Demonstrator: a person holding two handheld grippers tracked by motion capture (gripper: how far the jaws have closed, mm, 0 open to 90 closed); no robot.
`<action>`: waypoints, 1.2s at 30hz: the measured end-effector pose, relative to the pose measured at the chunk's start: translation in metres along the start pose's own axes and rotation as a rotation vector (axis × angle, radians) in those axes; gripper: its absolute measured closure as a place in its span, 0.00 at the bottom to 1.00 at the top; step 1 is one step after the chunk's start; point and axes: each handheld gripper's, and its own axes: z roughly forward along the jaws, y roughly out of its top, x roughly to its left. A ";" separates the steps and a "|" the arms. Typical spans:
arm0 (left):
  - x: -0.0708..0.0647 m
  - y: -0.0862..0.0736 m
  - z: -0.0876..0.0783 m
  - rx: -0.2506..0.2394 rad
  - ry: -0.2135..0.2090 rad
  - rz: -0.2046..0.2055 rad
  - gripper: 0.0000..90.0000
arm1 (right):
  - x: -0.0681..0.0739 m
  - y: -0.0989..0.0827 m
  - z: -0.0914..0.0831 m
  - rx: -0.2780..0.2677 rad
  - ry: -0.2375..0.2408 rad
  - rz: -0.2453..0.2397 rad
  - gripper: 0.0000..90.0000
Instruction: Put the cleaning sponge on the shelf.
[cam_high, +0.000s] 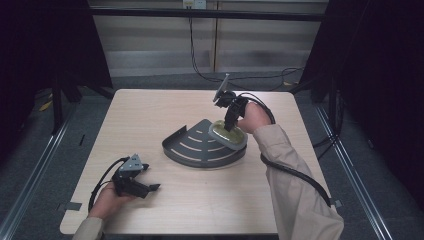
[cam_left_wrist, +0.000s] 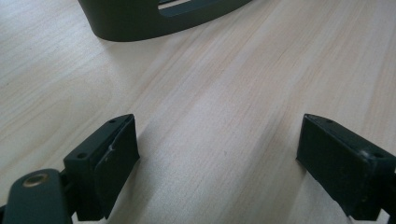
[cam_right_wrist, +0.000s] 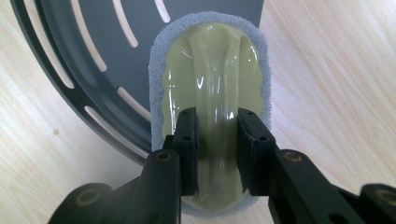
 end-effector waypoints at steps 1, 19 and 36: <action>0.000 0.000 0.000 0.000 0.000 0.000 0.13 | 0.000 0.000 0.000 -0.001 -0.001 0.004 0.79; 0.000 0.000 0.000 0.001 0.000 0.001 0.13 | 0.006 0.006 0.012 0.001 0.013 0.018 0.79; 0.000 0.000 0.000 0.000 0.001 0.000 0.13 | 0.004 0.000 0.025 -0.007 0.027 0.039 0.79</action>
